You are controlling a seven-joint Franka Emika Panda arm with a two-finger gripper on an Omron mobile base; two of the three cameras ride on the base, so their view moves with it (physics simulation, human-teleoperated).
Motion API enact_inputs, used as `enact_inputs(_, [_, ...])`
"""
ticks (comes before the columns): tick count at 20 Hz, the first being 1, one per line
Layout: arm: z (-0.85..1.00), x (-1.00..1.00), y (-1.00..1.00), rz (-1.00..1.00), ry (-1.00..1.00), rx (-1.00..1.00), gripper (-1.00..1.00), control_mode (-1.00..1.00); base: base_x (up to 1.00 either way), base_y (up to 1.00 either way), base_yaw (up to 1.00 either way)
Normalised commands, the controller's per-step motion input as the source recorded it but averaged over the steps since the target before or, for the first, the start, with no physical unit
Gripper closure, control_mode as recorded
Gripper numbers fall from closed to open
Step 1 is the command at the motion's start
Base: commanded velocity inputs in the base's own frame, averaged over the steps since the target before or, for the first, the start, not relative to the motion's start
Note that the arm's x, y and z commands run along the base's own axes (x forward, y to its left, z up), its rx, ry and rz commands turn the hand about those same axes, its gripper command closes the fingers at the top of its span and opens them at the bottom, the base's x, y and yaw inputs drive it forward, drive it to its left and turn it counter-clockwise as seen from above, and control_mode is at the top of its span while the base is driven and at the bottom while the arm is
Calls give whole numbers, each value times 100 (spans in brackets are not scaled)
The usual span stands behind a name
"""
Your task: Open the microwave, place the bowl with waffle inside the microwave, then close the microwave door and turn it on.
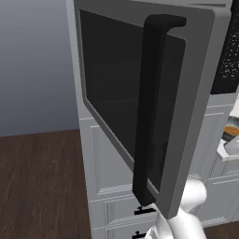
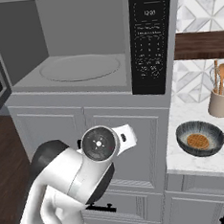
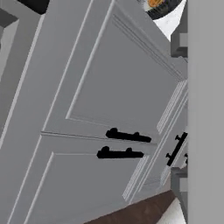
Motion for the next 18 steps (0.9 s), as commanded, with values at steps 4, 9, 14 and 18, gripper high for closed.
enact_inputs(4, [-36,-8,-100,-28,1,0,-100,-100,0,0,0])
enact_inputs(9, [-25,-2,-100,-11,3,0,-100,-100,0,0,0])
enact_inputs(14, [-22,-2,-100,-7,0,0,-100,-100,0,0,0])
enact_inputs(18, [-19,17,-98,0,0,0,-100,-100,0,0,0])
